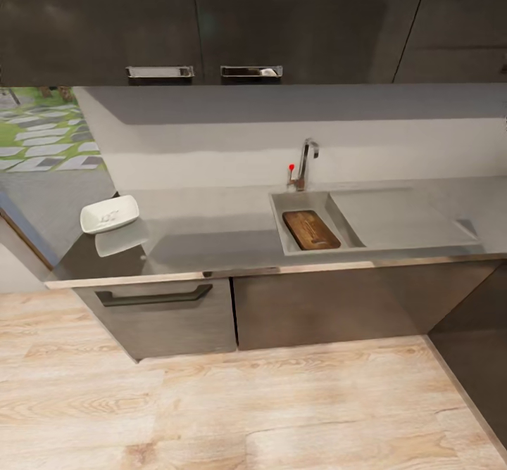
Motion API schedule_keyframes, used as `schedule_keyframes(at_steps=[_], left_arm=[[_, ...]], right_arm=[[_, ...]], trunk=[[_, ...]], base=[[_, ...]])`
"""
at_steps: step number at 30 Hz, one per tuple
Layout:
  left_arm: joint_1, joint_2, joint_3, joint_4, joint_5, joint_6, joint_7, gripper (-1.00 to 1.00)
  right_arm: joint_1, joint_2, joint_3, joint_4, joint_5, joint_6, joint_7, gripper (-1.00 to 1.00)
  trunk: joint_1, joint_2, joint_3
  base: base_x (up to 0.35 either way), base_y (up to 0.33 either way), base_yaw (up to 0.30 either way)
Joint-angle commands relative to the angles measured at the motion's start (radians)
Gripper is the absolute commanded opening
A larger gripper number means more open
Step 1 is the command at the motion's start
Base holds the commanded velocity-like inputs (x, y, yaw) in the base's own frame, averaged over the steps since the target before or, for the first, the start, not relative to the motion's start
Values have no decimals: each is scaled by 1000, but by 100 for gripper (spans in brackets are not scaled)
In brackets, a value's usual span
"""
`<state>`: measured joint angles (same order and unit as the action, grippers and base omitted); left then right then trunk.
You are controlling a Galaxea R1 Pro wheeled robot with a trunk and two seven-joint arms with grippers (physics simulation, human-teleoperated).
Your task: In the kitchen, take the Vidalia onion out of the sink, dice it on the chopping board with the paring knife, put the diced onion into the bowl on the countertop, then place both the paring knife and the chopping board into the sink.
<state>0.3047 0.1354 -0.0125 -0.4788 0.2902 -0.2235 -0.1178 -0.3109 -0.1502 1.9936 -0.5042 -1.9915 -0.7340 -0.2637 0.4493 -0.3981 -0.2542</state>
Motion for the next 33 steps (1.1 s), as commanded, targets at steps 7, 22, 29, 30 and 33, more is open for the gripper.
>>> schedule_keyframes(at_steps=[7, 22, 29, 30, 33], left_arm=[[0, 1, -1, -1, 10, 0, -5, 100], [1, 1, -1, -6, 10, 0, -5, 100], [0, 0, -1, -6, 10, 0, -5, 100], [0, 1, -1, -6, 10, 0, -5, 100], [1, 1, -1, -6, 10, 0, -5, 100]], right_arm=[[4, 6, 8, 14, 4, -4, -9, 100], [4, 5, 8, 32, 5, -4, -9, 100], [4, 5, 8, 34, 5, -4, -9, 100], [4, 6, 8, 34, 5, -4, -9, 100], [4, 6, 8, 35, 5, -4, -9, 100]], trunk=[[1, -2, 9], [1, -2, 33], [1, -2, 44], [1, -2, 45], [1, -2, 50]], base=[[0, 0, 0], [0, 0, 0], [0, 0, 0], [0, 0, 0], [0, 0, 0]])
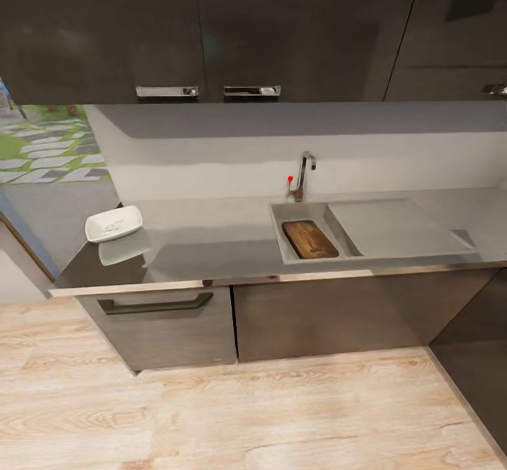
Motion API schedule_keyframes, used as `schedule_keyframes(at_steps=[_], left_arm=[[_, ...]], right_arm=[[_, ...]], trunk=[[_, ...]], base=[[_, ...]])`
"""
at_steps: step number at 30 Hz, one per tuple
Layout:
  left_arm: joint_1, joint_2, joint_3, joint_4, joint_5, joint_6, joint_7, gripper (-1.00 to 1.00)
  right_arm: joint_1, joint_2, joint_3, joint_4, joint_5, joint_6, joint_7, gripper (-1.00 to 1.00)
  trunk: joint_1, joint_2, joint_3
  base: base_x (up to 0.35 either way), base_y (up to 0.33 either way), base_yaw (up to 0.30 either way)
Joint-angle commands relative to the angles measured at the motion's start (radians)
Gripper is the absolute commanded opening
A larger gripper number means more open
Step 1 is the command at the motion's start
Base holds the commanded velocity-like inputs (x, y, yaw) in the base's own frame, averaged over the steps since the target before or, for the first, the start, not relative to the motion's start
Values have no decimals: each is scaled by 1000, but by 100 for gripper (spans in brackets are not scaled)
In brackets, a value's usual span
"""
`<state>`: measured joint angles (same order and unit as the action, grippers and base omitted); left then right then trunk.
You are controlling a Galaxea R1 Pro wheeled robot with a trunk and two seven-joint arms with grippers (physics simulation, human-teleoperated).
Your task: In the kitchen, take the Vidalia onion out of the sink, dice it on the chopping board with the paring knife, put the diced onion into the bowl on the countertop, then place both the paring knife and the chopping board into the sink.
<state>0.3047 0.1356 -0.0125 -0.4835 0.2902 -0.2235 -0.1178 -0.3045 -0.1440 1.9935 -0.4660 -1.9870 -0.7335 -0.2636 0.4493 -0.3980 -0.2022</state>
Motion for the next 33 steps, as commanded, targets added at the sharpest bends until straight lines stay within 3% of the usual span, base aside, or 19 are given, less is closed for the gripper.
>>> schedule_keyframes(at_steps=[1, 33], left_arm=[[1, 0, -1, -1, 10, 0, -5, 100], [1, 0, -1, -1, 10, 0, -5, 100]], right_arm=[[-2, 0, 8, -3, 1, -4, -9, 100], [-2, -2, 8, 9, 1, -3, -9, 100]], trunk=[[1, -2, 0], [1, -2, 51]], base=[[0, 0, 0], [0, 0, 0]])
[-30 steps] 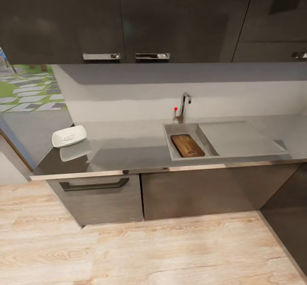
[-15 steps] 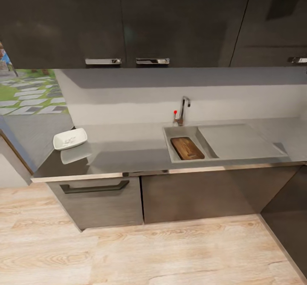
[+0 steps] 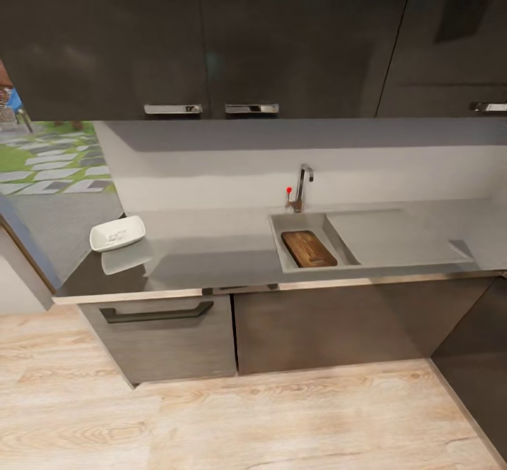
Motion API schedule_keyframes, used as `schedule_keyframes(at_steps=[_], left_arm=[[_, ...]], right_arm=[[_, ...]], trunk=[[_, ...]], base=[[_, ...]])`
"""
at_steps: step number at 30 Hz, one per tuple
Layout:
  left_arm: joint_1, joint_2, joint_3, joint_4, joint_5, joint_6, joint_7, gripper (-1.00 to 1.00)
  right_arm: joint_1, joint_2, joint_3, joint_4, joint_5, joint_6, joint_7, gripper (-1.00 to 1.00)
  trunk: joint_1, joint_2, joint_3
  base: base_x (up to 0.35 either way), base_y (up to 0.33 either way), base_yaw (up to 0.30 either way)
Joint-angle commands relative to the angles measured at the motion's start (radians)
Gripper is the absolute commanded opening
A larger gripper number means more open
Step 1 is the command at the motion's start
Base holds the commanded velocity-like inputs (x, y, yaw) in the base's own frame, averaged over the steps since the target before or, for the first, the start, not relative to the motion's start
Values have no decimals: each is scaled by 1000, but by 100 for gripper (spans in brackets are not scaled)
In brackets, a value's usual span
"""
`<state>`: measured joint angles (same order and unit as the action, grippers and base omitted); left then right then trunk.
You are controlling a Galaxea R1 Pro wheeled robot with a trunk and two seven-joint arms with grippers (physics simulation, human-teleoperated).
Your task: In the kitchen, take the Vidalia onion out of the sink, dice it on the chopping board with the paring knife, put the diced onion into the bowl on the countertop, then place both the paring knife and the chopping board into the sink.
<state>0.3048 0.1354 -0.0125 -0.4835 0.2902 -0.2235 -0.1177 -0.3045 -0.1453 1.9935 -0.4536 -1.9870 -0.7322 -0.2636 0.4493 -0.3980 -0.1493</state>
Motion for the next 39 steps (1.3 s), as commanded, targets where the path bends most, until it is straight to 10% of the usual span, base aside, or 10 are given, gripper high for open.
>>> schedule_keyframes(at_steps=[1, 39], left_arm=[[0, 0, -1, -1, 10, 0, -5, 100], [0, 1, -1, -4, 10, 0, -1, 100]], right_arm=[[-2, 0, 8, -4, 0, -4, -9, 100], [-2, 0, 7, 21, 0, 0, -12, 100]], trunk=[[1, -2, 0], [1, -2, 58]], base=[[0, 0, 0], [0, 0, 0]])
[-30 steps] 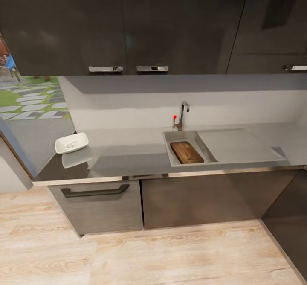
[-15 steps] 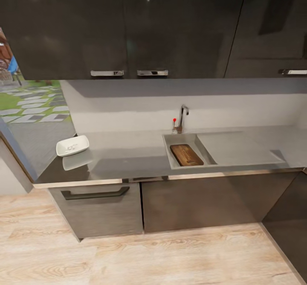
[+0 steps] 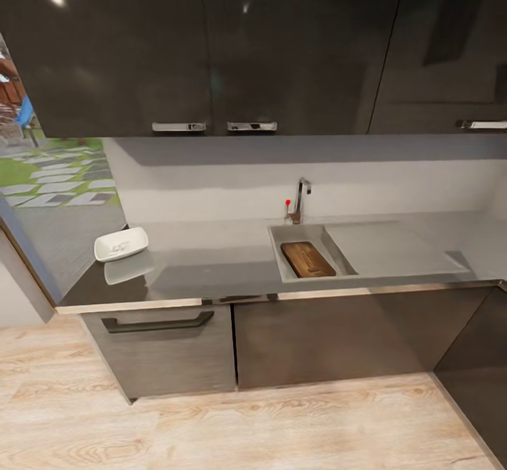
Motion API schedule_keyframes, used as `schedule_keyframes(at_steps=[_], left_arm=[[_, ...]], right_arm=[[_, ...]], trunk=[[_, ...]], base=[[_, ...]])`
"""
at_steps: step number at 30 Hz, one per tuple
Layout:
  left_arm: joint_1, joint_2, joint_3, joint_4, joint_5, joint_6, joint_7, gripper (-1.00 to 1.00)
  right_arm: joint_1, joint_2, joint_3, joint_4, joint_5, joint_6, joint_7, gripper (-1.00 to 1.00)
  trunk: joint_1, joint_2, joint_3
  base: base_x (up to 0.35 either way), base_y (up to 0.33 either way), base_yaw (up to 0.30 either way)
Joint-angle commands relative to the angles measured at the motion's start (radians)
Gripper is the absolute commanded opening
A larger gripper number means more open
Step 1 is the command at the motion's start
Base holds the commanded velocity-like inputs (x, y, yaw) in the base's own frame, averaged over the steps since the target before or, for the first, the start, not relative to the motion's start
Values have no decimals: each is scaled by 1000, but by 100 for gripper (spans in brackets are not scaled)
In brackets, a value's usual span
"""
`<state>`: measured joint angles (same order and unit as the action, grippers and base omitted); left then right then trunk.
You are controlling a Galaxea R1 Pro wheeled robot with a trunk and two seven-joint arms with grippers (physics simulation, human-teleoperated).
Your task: In the kitchen, take the Vidalia onion out of the sink, dice it on the chopping board with the paring knife, put the diced onion into the bowl on the countertop, then place both the paring knife and the chopping board into the sink.
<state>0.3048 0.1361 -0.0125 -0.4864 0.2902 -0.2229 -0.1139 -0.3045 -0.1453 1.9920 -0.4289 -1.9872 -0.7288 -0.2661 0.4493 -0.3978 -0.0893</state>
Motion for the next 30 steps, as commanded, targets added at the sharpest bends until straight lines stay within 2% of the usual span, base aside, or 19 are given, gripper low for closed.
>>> schedule_keyframes(at_steps=[1, 14, 30], left_arm=[[0, 0, -1, -2, 10, -1, -5, 100], [0, 13, 2, 35, 11, 3, -7, 100], [0, 13, 2, 56, 12, 4, -7, 100]], right_arm=[[-2, 0, 8, 0, 1, -4, -10, 100], [-2, 1, 7, 15, 1, -3, -9, 100], [-2, 0, 7, 15, 1, -3, -9, 100]], trunk=[[1, -2, -2], [1, -2, -1], [1, -2, -1]], base=[[0, 0, 0], [0, 0, 0], [0, 0, 0]])
